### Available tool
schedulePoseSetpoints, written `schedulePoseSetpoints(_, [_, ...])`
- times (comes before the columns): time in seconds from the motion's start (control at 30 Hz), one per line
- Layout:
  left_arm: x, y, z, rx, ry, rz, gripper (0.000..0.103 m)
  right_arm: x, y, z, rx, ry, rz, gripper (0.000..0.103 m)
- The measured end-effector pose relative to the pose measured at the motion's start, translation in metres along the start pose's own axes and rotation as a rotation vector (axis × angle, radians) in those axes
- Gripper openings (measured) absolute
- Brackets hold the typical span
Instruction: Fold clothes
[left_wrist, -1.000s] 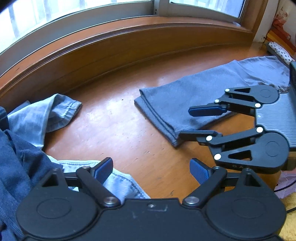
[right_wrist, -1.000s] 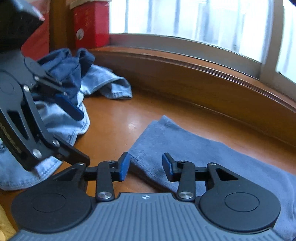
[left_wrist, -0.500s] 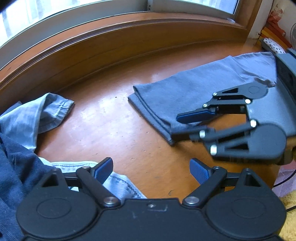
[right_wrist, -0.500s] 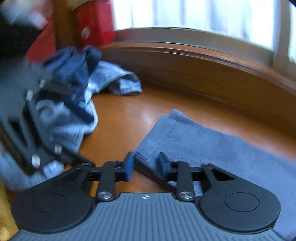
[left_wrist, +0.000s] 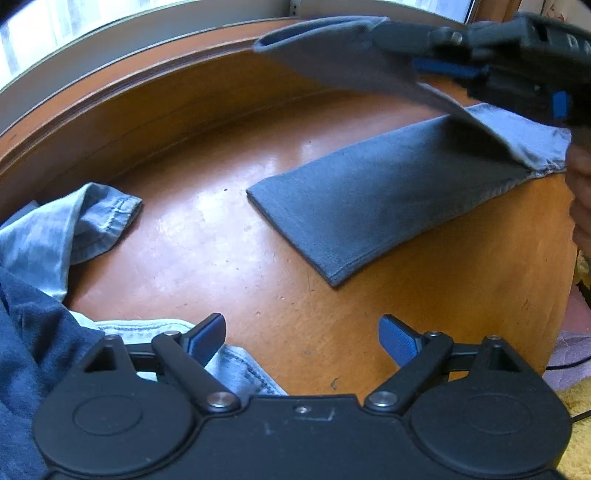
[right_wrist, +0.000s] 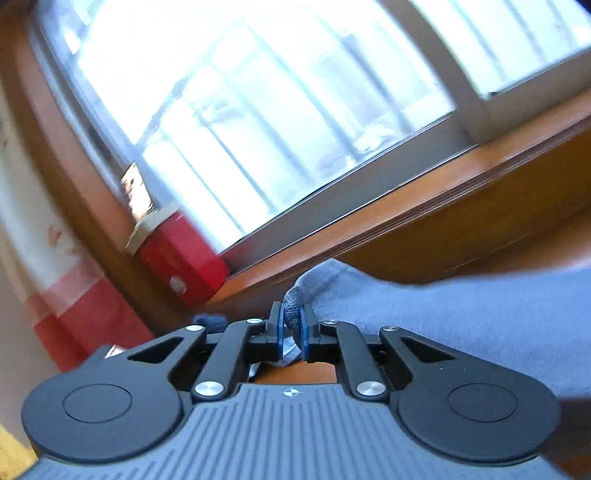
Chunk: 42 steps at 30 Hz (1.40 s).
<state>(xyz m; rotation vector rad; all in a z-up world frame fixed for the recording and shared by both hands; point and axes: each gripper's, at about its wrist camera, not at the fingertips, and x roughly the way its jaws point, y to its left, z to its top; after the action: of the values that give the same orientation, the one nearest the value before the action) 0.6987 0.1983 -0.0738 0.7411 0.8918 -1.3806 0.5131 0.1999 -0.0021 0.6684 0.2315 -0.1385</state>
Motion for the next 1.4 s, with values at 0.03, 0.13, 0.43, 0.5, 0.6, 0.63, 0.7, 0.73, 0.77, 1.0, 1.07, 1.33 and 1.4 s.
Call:
schedulePoseSetpoints(0.03, [0.001, 0.000, 0.000, 0.000, 0.005, 0.001, 0.089, 0.010, -0.001, -0.007, -0.009, 0.041, -0.008, 0.009])
schedulePoseSetpoints(0.13, [0.001, -0.001, -0.001, 0.002, 0.006, 0.004, 0.089, 0.038, -0.009, -0.034, -0.008, 0.161, -0.033, 0.009])
schedulePoseSetpoints(0.43, [0.003, -0.001, -0.006, -0.003, 0.013, 0.006, 0.089, 0.067, -0.009, -0.060, -0.049, 0.259, -0.072, 0.010])
schedulePoseSetpoints(0.5, [0.003, -0.001, -0.006, -0.001, 0.009, 0.004, 0.089, 0.075, -0.007, -0.062, -0.056, 0.259, -0.070, 0.013])
schedulePoseSetpoints(0.6, [-0.003, -0.004, -0.007, 0.005, 0.000, 0.007, 0.089, 0.082, -0.012, -0.062, -0.080, 0.308, -0.079, 0.030])
schedulePoseSetpoints(0.63, [-0.006, -0.004, -0.007, 0.007, -0.008, 0.008, 0.089, 0.080, -0.011, -0.058, -0.080, 0.307, -0.089, 0.037])
schedulePoseSetpoints(0.7, [-0.013, -0.003, -0.004, 0.006, -0.034, -0.008, 0.089, 0.065, -0.005, -0.049, -0.098, 0.262, -0.117, 0.051])
schedulePoseSetpoints(0.73, [-0.017, -0.003, -0.001, 0.007, -0.047, -0.021, 0.089, 0.053, -0.002, -0.045, -0.114, 0.224, -0.132, 0.052])
schedulePoseSetpoints(0.77, [-0.019, -0.003, 0.003, 0.009, -0.061, -0.034, 0.089, 0.041, 0.001, -0.041, -0.130, 0.187, -0.147, 0.054])
schedulePoseSetpoints(1.0, [-0.002, -0.033, 0.048, 0.084, -0.126, -0.091, 0.089, -0.050, -0.021, -0.042, -0.074, 0.005, -0.525, 0.061])
schedulePoseSetpoints(1.07, [0.013, -0.043, 0.060, 0.097, -0.113, -0.140, 0.089, -0.079, -0.032, -0.045, -0.047, -0.036, -0.655, 0.061])
schedulePoseSetpoints(1.33, [0.048, -0.091, 0.091, 0.106, -0.075, -0.139, 0.089, -0.150, -0.100, -0.013, -0.050, -0.029, -0.959, 0.059])
schedulePoseSetpoints(1.4, [0.055, -0.109, 0.101, 0.098, -0.082, -0.134, 0.089, -0.151, -0.122, -0.001, -0.059, 0.003, -0.981, 0.056])
